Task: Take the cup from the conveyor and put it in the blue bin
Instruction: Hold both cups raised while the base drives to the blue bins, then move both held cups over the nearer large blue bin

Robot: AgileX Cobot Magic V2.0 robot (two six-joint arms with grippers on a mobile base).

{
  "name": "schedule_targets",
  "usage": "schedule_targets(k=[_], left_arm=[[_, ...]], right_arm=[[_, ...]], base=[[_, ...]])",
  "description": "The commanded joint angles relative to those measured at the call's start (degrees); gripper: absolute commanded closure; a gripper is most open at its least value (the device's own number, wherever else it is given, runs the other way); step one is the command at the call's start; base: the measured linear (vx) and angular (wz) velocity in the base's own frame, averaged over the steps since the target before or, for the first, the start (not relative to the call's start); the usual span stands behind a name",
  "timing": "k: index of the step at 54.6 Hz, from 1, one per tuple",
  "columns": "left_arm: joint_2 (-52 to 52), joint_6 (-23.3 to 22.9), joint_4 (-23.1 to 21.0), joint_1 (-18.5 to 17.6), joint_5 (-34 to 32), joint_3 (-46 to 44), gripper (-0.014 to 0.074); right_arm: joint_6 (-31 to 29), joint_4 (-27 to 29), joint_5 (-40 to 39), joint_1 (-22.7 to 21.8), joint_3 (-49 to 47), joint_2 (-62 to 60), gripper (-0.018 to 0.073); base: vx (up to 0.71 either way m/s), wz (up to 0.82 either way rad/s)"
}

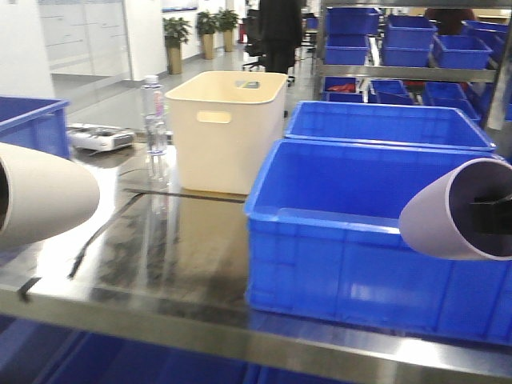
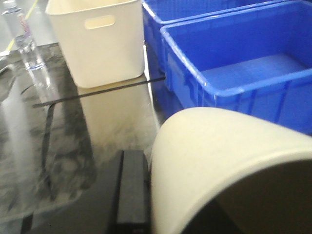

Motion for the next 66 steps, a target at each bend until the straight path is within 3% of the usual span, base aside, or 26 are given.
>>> schedule_targets(k=[1, 40, 66], left_arm=[[-0.72, -0.09, -1.76, -0.41, -4.48, -1.93, 0.0604], [-0.4, -0.09, -1.76, -0.41, -4.49, -1.93, 0.0604], [2.29, -0.09, -1.76, -0.41, -4.39, -1.93, 0.0604]], right_arm=[[-0.31, -0.29, -4.77, -0.16, -1.75, -0.99, 0.0568], [-0.31, -0.29, -4.91, -0.16, -1.75, -0.99, 0.0568], [-0.31, -0.29, -4.78, -0.16, -1.75, -0.99, 0.0568]], base=[[0.31, -0.35], [0.22, -0.38], [0.02, -0.05]])
